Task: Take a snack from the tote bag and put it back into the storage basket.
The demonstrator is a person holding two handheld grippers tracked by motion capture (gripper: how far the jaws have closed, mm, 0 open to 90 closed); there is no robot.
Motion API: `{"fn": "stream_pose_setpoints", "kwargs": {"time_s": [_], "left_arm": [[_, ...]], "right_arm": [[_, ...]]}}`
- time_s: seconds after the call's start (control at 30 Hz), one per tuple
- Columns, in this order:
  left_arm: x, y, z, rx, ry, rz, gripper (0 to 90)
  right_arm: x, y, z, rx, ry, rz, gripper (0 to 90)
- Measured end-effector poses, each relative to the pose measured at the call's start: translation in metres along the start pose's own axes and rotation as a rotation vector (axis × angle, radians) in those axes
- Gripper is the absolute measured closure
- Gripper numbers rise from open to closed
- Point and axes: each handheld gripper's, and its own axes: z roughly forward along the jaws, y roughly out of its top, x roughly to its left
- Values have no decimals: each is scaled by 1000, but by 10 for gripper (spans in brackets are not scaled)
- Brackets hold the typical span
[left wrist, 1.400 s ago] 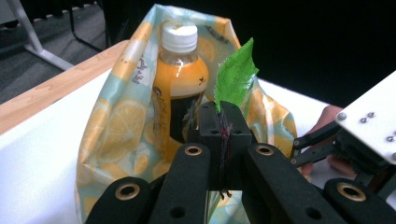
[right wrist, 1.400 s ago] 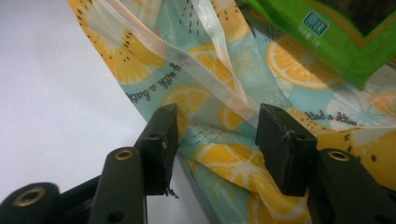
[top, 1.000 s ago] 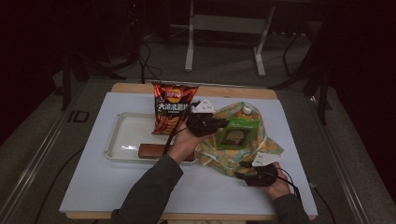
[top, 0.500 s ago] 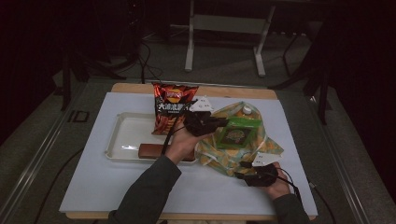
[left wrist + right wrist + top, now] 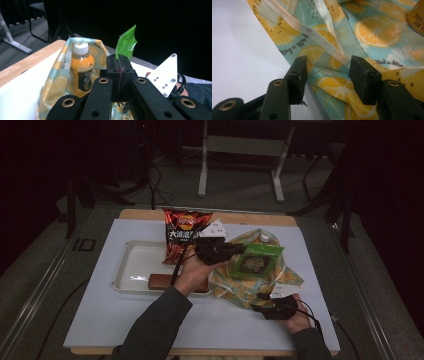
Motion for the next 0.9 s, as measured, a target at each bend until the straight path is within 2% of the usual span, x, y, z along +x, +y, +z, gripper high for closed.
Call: {"fn": "stream_pose_setpoints", "kwargs": {"time_s": [0.33, 0.7, 0.9], "left_arm": [[0, 1, -10, -28, 12, -11, 890], [2, 1, -30, -56, 31, -13, 890], [8, -1, -39, -59, 37, -29, 890]], "right_arm": [[0, 0, 0, 1, 2, 0, 482], [0, 0, 0, 0, 0, 0, 482], [0, 0, 0, 1, 1, 0, 482]]}}
